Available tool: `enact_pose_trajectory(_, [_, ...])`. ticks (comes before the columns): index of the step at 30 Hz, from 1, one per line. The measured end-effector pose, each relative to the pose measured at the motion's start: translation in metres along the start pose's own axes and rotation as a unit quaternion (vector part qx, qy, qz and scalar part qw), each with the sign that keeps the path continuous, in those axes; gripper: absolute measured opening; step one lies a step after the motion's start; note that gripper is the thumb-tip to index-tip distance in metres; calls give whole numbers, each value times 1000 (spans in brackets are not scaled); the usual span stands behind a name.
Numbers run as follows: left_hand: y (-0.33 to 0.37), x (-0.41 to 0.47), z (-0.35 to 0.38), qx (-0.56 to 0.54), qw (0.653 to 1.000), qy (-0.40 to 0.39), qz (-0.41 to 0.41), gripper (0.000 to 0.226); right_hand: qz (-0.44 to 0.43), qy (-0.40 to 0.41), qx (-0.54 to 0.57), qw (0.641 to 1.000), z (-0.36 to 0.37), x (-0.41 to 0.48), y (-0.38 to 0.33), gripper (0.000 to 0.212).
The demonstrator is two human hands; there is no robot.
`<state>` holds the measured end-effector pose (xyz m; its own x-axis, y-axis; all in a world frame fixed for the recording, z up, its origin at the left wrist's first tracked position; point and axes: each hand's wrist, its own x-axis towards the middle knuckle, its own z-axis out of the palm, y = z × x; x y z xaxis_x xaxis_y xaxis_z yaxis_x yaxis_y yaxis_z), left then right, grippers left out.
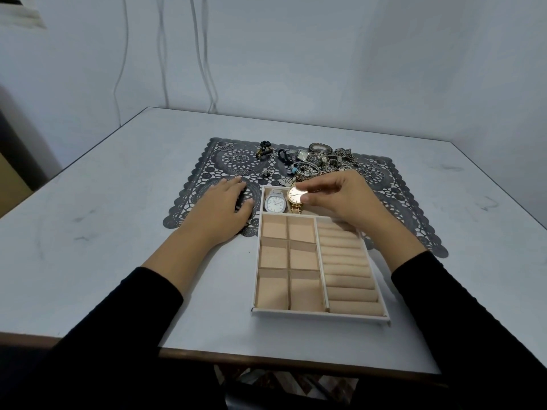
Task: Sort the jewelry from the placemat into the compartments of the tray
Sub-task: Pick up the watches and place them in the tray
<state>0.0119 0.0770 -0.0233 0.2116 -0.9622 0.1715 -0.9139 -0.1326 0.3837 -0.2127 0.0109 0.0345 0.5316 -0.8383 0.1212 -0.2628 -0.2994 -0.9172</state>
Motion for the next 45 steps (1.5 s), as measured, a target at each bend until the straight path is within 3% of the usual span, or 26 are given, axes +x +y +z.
enact_pose_trajectory(6, [1,0,-1,1,1000,0,-1,56,-24,9,-62,998,-1,5,1,26])
enact_pose_trajectory(13, [1,-1,0,-1,1000,2,-2,55,11,-33,12,999,-3,-5,-10,30])
enact_pose_trajectory(27, [2,-2,-1,-8,1000,1,-1,55,-20,21,-83,996,3,6,5,25])
enact_pose_trajectory(45, [3,-2,-2,-5,1000,-2,-2,55,-49,-13,-57,997,1,9,13,24])
